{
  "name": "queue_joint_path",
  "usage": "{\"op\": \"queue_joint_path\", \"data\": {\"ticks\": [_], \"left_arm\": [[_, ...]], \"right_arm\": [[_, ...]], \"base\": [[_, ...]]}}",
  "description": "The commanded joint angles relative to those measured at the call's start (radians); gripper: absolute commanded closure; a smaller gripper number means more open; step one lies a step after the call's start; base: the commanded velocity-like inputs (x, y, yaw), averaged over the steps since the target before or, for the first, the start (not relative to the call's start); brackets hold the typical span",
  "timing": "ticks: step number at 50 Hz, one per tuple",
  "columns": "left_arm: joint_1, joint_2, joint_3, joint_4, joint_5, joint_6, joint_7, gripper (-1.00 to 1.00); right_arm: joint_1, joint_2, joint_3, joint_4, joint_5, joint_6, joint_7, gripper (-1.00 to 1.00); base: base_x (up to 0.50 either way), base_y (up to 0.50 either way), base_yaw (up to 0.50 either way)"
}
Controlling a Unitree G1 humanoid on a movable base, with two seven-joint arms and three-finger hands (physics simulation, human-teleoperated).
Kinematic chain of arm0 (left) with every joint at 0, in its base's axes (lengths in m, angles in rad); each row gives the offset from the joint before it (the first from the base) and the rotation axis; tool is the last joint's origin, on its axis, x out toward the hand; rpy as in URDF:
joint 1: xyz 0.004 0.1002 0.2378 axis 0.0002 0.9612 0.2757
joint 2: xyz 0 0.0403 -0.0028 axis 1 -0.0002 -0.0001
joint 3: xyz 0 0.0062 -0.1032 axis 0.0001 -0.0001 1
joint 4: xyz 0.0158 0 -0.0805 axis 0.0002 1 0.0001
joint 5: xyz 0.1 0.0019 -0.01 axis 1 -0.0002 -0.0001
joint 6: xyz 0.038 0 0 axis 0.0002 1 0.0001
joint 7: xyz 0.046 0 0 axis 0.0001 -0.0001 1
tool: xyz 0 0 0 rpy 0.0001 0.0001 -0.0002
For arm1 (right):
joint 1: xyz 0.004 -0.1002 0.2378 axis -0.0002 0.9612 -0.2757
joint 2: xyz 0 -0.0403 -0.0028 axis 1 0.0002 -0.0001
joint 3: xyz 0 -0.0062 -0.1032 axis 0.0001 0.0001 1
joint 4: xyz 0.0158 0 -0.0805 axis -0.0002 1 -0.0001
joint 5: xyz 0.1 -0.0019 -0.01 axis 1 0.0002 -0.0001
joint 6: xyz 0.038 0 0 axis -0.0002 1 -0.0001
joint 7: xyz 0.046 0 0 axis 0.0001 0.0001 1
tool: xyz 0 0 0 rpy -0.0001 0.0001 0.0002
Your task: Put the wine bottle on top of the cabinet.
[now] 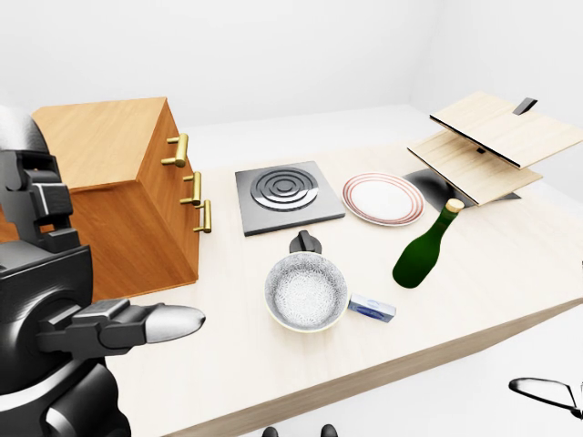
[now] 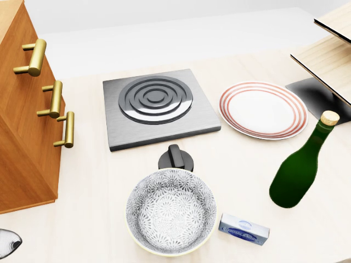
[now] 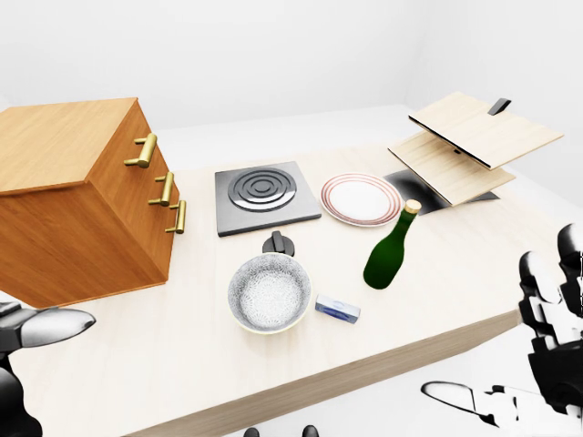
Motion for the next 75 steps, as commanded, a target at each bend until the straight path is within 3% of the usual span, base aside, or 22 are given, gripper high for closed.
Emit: {"op": "queue_joint_path", "data": {"ticks": [1, 4, 10, 26, 44, 50, 68, 75], "left_arm": [[0.007, -0.004, 0.005, 0.007, 0.003, 0.000, -0.011, -1.00], [0.003, -0.003, 0.004, 0.021, 0.007, 0.000, -0.012, -1.00], [0.012, -0.008, -0.007, 0.015, 0.014, 0.000, -0.012, -1.00], [0.012, -0.011, -0.010, 0.021, 0.021, 0.000, -0.016, -1.00], [0.005, -0.010, -0.024, 0.016, 0.028, 0.000, -0.009, -1.00], [0.015, -0.015, -0.029, 0.018, 0.035, 0.000, -0.015, -1.00], [0.021, -0.020, -0.028, 0.020, 0.041, 0.000, -0.023, -1.00], [0.023, -0.020, -0.025, 0.021, 0.041, 0.000, -0.027, -1.00]], "right_arm": [[-0.211, 0.042, -0.051, -0.001, 0.025, 0.000, 0.033, -1.00], [-0.250, 0.111, -0.057, -0.001, -0.017, 0.000, 0.092, -1.00], [-0.282, 0.138, -0.086, -0.001, -0.020, 0.000, 0.124, -1.00], [-0.377, 0.323, -0.125, -0.001, -0.158, 0.000, 0.307, -1.00], [-0.379, 0.473, -0.209, -0.001, -0.210, 0.000, 0.467, -1.00], [-0.395, 0.487, -0.231, -0.001, -0.214, 0.000, 0.489, -1.00], [-0.586, 0.638, -0.304, -0.001, -0.391, 0.000, 0.691, -1.00], [-0.604, 0.679, -0.283, 0.059, -0.444, 0.000, 0.736, -1.00]], "base": [[0.00, 0.00, 0.00], [0.00, 0.00, 0.00], [0.00, 0.00, 0.00], [0.00, 0.00, 0.00], [0.00, 0.00, 0.00], [0.00, 0.00, 0.00], [0.00, 0.00, 0.00], [0.00, 0.00, 0.00]]}}
